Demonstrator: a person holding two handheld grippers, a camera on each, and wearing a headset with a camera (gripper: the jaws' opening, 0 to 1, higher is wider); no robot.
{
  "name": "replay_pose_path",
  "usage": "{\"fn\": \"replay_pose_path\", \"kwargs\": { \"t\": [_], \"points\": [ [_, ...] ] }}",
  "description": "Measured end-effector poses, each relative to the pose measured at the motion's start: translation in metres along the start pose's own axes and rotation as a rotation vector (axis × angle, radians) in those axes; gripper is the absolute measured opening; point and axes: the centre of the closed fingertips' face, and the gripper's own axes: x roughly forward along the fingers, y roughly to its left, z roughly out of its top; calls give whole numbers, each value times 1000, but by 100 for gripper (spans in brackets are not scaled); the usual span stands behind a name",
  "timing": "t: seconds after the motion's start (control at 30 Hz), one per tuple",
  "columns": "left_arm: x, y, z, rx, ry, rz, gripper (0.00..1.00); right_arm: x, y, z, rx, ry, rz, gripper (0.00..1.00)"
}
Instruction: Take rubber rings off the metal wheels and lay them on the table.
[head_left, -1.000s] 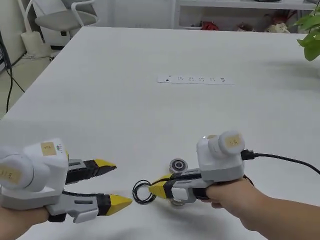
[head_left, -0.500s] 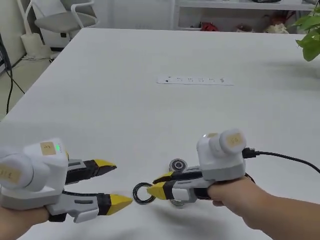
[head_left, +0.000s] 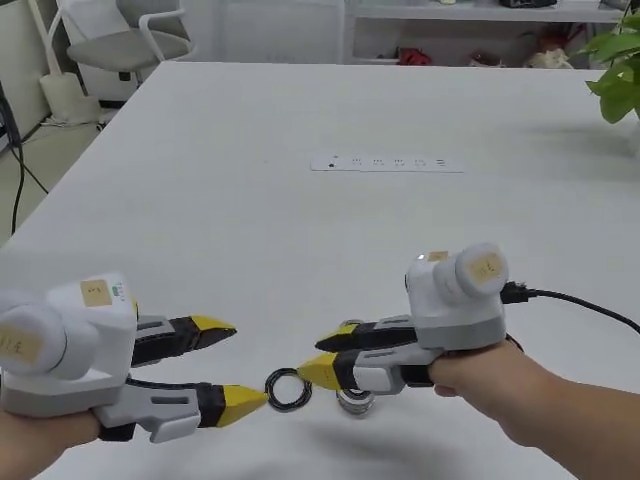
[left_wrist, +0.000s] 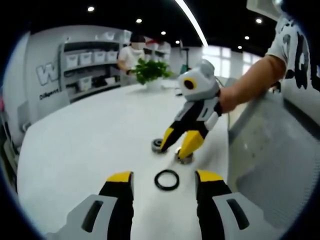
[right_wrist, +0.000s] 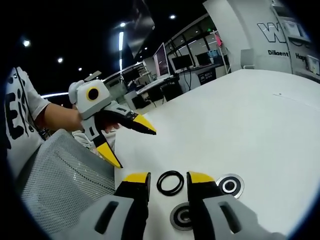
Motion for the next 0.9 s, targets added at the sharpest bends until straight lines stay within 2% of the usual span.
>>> {"fn": "replay_pose_path", "kwargs": {
  "t": [0.23, 0.9],
  "points": [
    [1, 0, 5, 8, -9, -5, 50, -14, -3, 11, -44, -22, -20, 33],
    [-4, 1, 18, 22, -31, 6, 51, -56, -15, 24, -122, -58, -95, 48]
  ]
}}
